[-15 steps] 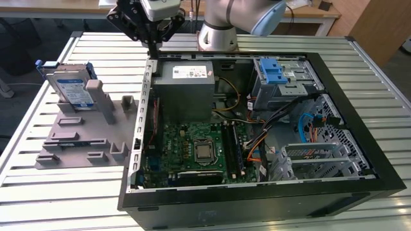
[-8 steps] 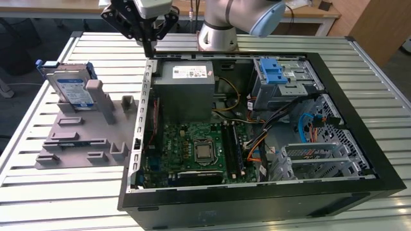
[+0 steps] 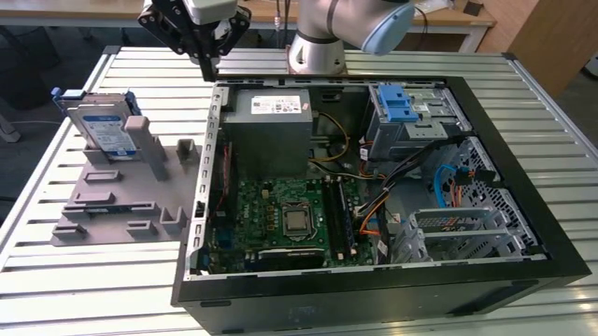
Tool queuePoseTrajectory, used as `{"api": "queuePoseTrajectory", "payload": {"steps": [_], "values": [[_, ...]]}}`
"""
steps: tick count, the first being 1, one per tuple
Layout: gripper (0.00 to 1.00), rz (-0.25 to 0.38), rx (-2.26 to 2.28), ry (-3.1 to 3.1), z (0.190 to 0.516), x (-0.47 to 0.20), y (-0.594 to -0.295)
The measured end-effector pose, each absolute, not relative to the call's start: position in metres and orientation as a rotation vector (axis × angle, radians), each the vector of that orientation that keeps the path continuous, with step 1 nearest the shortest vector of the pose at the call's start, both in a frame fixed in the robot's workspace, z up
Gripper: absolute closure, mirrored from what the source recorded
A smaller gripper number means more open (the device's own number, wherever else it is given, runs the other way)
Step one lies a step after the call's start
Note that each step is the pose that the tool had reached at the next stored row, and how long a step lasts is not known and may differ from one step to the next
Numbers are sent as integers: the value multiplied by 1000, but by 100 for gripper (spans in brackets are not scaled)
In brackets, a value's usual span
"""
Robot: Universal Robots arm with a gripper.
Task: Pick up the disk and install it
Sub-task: 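Reach for the disk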
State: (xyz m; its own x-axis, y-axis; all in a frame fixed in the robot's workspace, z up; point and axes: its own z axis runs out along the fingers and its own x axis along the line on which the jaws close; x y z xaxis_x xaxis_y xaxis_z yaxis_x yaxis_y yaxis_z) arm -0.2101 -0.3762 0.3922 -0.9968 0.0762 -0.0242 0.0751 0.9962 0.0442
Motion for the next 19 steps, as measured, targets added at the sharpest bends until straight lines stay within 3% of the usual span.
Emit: {"api": "queuePoseTrajectory", "payload": {"steps": [19], "values": [[89,68,118,3115,391,-244,-371]]}}
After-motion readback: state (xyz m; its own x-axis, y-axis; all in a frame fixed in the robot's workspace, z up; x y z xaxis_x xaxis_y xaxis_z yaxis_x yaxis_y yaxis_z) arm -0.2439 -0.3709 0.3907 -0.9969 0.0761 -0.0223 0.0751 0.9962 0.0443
